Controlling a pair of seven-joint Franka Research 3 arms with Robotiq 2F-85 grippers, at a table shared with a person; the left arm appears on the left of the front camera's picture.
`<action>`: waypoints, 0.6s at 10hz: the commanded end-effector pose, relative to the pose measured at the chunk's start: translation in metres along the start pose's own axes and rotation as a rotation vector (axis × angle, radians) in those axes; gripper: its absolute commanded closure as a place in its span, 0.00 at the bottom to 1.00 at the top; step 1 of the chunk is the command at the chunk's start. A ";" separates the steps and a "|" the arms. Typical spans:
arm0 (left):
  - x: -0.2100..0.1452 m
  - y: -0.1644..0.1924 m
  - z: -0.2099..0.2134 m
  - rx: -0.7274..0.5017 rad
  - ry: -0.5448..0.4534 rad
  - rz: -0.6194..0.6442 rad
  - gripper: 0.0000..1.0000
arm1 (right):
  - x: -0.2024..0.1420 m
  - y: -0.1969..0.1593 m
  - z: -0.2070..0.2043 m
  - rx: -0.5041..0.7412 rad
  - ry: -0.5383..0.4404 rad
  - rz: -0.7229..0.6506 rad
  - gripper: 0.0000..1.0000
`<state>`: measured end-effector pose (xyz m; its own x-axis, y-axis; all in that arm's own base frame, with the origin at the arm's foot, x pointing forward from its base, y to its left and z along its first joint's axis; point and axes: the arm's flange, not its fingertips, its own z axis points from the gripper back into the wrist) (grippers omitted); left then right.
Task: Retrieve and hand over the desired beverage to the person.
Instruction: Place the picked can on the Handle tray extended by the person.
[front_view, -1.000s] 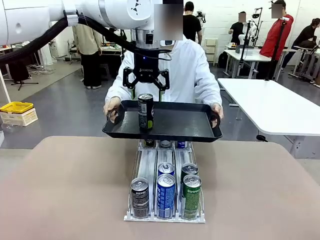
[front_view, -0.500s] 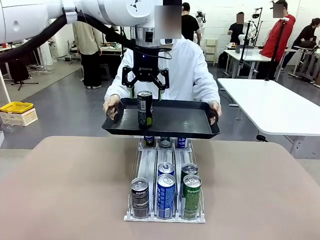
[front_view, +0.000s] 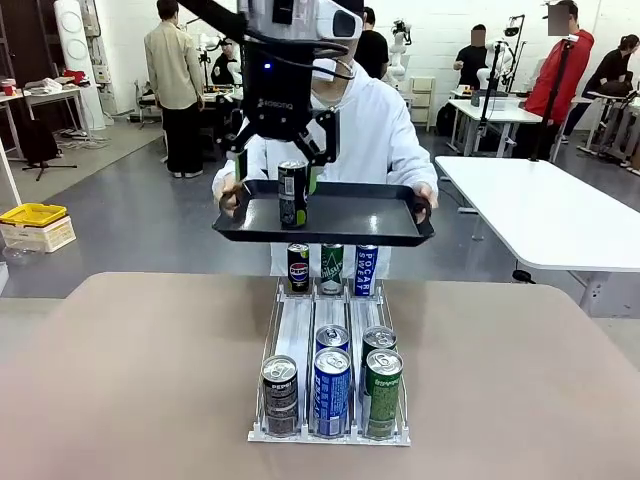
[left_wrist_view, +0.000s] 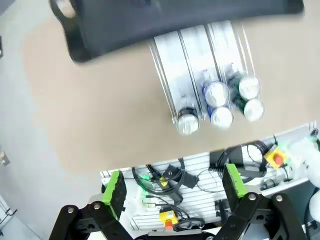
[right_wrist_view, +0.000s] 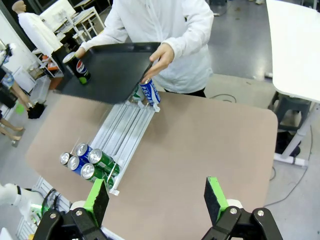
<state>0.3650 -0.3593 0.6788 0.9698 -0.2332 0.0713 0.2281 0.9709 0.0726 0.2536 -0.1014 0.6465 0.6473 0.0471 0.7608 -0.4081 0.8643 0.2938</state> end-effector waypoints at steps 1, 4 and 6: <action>-0.040 0.029 -0.041 -0.060 -0.002 -0.055 0.00 | 0.000 0.000 -0.001 0.016 -0.003 0.002 0.00; -0.053 0.045 -0.067 -0.086 -0.013 -0.056 0.00 | 0.000 0.000 -0.001 0.016 -0.003 0.002 0.00; -0.053 0.050 -0.066 -0.078 -0.017 -0.053 0.00 | 0.000 0.000 -0.001 0.016 -0.003 0.002 0.00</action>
<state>0.3341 -0.3008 0.6102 0.9600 -0.2696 0.0753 0.2685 0.9630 0.0246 0.2535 -0.1015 0.6465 0.6472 0.0470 0.7608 -0.4080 0.8644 0.2937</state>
